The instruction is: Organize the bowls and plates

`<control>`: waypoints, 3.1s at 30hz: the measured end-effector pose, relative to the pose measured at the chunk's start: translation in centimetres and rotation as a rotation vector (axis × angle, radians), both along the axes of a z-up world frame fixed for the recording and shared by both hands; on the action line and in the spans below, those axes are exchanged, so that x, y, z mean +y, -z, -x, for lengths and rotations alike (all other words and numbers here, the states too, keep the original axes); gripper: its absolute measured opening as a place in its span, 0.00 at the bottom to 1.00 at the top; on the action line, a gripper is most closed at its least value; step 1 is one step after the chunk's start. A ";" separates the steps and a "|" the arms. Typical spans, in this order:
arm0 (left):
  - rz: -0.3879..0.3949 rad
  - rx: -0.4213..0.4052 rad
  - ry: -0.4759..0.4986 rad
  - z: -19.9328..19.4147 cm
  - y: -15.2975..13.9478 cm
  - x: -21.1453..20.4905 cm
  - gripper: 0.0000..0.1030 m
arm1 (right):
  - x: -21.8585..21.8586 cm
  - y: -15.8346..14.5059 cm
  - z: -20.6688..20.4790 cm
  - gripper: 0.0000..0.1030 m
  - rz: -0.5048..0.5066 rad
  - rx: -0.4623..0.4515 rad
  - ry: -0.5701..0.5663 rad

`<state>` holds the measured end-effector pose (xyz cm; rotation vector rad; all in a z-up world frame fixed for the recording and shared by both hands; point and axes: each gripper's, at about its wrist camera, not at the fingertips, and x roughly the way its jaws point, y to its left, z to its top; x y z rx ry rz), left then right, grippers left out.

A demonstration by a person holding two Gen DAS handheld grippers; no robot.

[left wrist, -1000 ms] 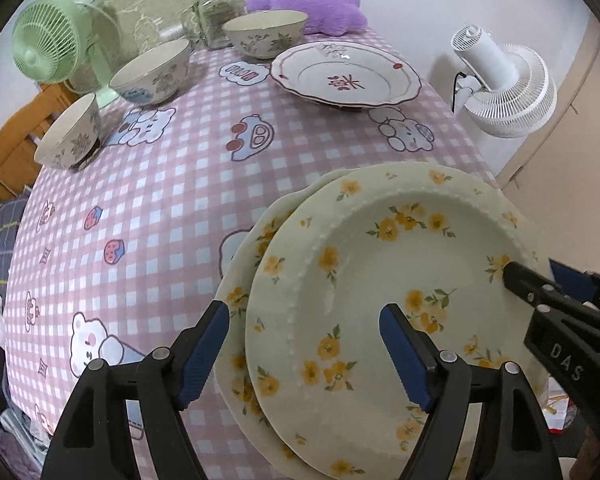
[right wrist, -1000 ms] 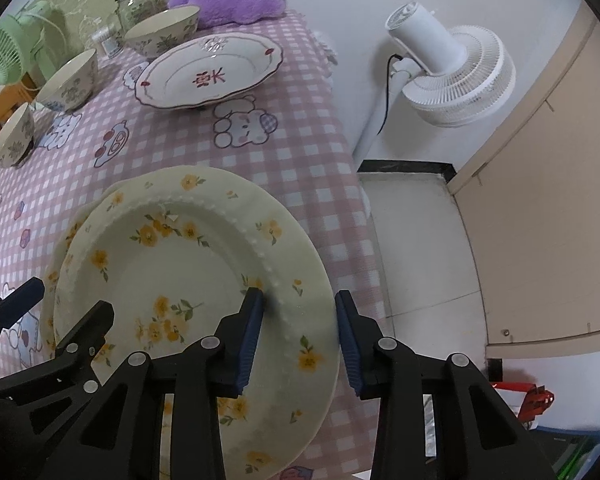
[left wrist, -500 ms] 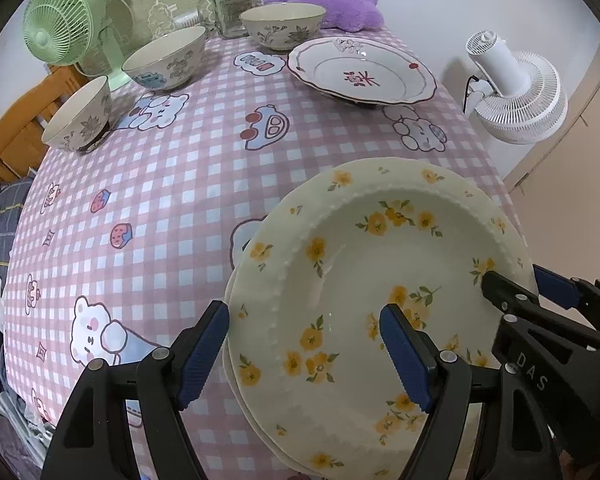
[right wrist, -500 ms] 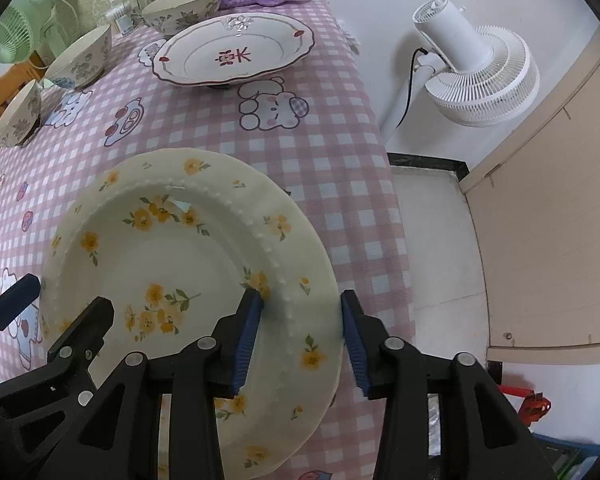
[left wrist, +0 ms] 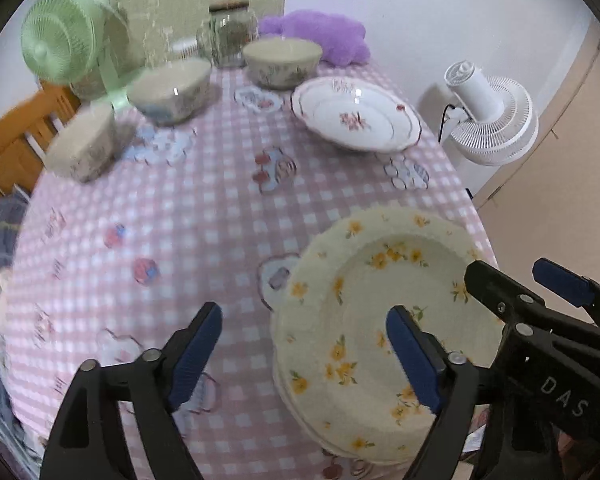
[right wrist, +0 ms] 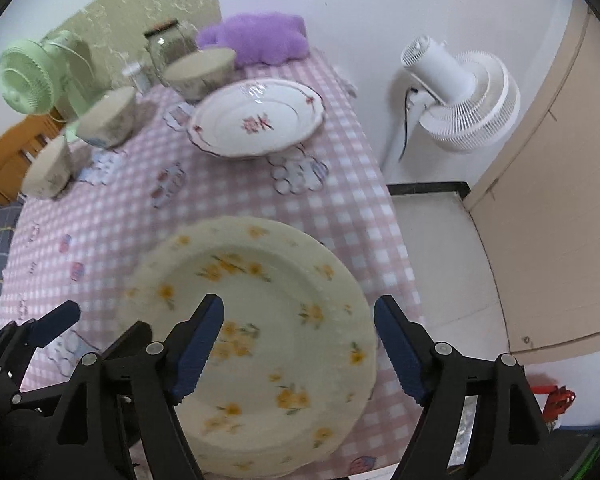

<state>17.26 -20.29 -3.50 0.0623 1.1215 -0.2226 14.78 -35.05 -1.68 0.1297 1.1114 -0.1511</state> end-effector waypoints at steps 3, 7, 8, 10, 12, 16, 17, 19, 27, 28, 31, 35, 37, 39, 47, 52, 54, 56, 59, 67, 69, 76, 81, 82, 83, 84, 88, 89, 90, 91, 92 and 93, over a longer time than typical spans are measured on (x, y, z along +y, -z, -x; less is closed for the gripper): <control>-0.006 -0.052 0.010 -0.5 -1.5 0.5 0.89 | 0.7 -1.5 -0.1 0.78 -0.027 -0.048 0.019; 0.007 -0.043 -0.012 -2.2 -2.1 0.7 0.89 | 0.9 -2.8 -1.7 0.78 -0.011 -0.084 0.022; 0.008 -0.043 -0.018 -2.7 -2.3 0.7 0.89 | 0.9 -3.0 -2.2 0.78 -0.004 -0.086 0.016; 0.003 -0.062 -0.024 -3.8 -2.6 0.3 0.89 | 0.9 -3.3 -3.4 0.78 0.014 -0.101 0.003; -0.009 -0.088 -0.029 -5.2 -2.8 -0.2 0.89 | 0.5 -3.4 -4.7 0.78 0.015 -0.113 -0.008; -0.036 -0.105 -0.059 -8.3 -2.7 -1.5 0.89 | -1.1 -3.1 -8.5 0.78 -0.014 -0.123 -0.035; -0.046 -0.105 -0.064 -8.9 -2.5 -1.8 0.89 | -1.3 -3.1 -9.2 0.78 -0.001 -0.130 -0.046; -0.061 -0.098 -0.077 -10.4 -1.9 -2.5 0.89 | -1.6 -2.9 -11.1 0.78 0.054 -0.143 -0.065; -0.067 -0.107 -0.122 -15.9 -0.1 -5.0 0.87 | -3.7 -0.6 -17.0 0.78 0.033 -0.119 -0.092; -0.067 -0.108 -0.127 -16.4 0.1 -5.2 0.87 | -4.0 -0.2 -17.9 0.78 0.026 -0.115 -0.094; -0.069 -0.099 -0.141 -18.3 1.2 -6.0 0.85 | -4.8 0.8 -19.6 0.78 0.017 -0.112 -0.101; -0.051 -0.072 -0.149 -20.9 2.7 -6.6 0.82 | -5.7 2.4 -22.6 0.78 0.016 -0.096 -0.107; -0.047 -0.066 -0.156 -22.1 3.5 -6.9 0.81 | -5.9 2.9 -23.5 0.78 0.017 -0.096 -0.108; -0.054 -0.061 -0.161 -23.0 4.2 -7.1 0.81 | -6.3 3.6 -24.7 0.78 0.016 -0.089 -0.108; -0.075 -0.015 -0.169 -24.9 6.8 -7.7 0.72 | -6.9 7.0 -27.3 0.74 -0.015 -0.042 -0.106; -0.066 0.019 -0.169 -25.3 8.1 -7.7 0.63 | -6.6 8.4 -27.8 0.60 -0.038 -0.010 -0.118; -0.059 0.017 -0.166 -25.3 8.3 -7.8 0.62 | -6.6 8.6 -27.9 0.58 -0.033 -0.011 -0.118; -0.054 0.012 -0.162 -25.4 8.4 -8.1 0.60 | -6.7 8.7 -27.9 0.57 -0.039 -0.011 -0.115; -0.047 0.011 -0.157 -25.5 8.5 -8.2 0.59 | -6.7 8.6 -27.9 0.56 -0.035 -0.010 -0.110; -0.058 0.017 -0.168 -24.1 7.7 -6.0 0.59 | -5.0 7.9 -26.9 0.56 -0.056 0.012 -0.126; -0.059 0.023 -0.182 -23.3 7.5 -4.9 0.59 | -4.0 7.7 -26.3 0.56 -0.057 0.014 -0.142; -0.090 0.031 -0.235 -20.1 6.9 -0.9 0.59 | 0.1 7.4 -23.9 0.56 -0.091 0.035 -0.197; -0.097 0.054 -0.277 -18.5 7.1 2.0 0.59 | 3.3 7.6 -22.5 0.56 -0.120 0.062 -0.240; -0.099 0.055 -0.283 -18.2 7.2 2.5 0.59 | 3.7 7.7 -22.3 0.56 -0.121 0.065 -0.245; -0.099 0.056 -0.290 -17.9 7.3 3.0 0.59 | 4.4 7.8 -22.1 0.56 -0.123 0.071 -0.252; -0.095 0.059 -0.297 -17.7 7.4 3.5 0.59 | 4.8 7.9 -22.0 0.56 -0.126 0.075 -0.257; -0.057 0.081 -0.337 -17.5 8.0 5.2 0.59 | 5.8 8.1 -21.8 0.53 -0.137 0.077 -0.281; -0.044 0.079 -0.343 -17.4 8.0 5.4 0.58 | 5.9 8.0 -21.8 0.52 -0.138 0.072 -0.288; -0.030 0.072 -0.348 -17.2 8.0 5.6 0.56 | 6.1 8.0 -21.7 0.52 -0.134 0.069 -0.292; -0.024 0.067 -0.348 -17.2 8.0 5.7 0.56 | 6.1 8.1 -21.7 0.51 -0.122 0.070 -0.297; -0.018 0.060 -0.343 -17.1 7.8 5.7 0.56 | 6.2 8.2 -21.7 0.49 -0.110 0.070 -0.298; -0.016 0.056 -0.340 -17.0 7.8 5.8 0.56 | 6.1 8.3 -21.7 0.48 -0.107 0.069 -0.295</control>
